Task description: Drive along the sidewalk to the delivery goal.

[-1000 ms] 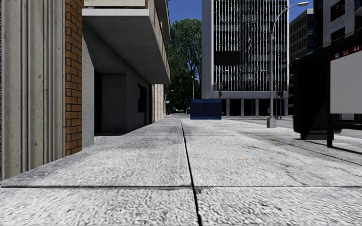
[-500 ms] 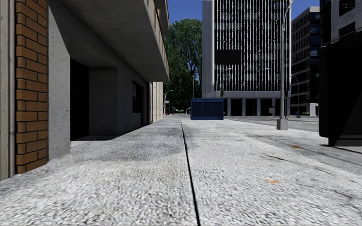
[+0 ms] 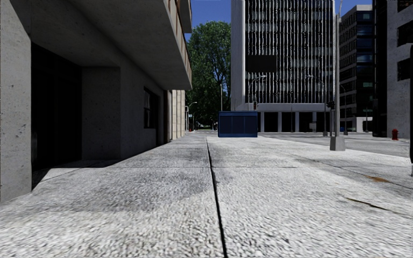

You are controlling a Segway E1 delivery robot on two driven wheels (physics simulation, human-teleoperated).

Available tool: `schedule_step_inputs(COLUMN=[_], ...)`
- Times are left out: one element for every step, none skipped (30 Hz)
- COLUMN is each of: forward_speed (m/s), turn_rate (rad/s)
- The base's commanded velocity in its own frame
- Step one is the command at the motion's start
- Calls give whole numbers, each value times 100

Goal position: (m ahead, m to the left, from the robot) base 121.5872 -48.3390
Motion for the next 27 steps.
schedule_step_inputs(forward_speed=[200,200,200,200,200,200,200,200,200,200,200,200,200,200,200,200,200,200,200,200,200,200,200,200,200,200,200], turn_rate=[0,0,0,0,0,0,0,0,0,0,0,0,0,0,0,0,0,0,0,0,0,0,0,0,0,0,0])
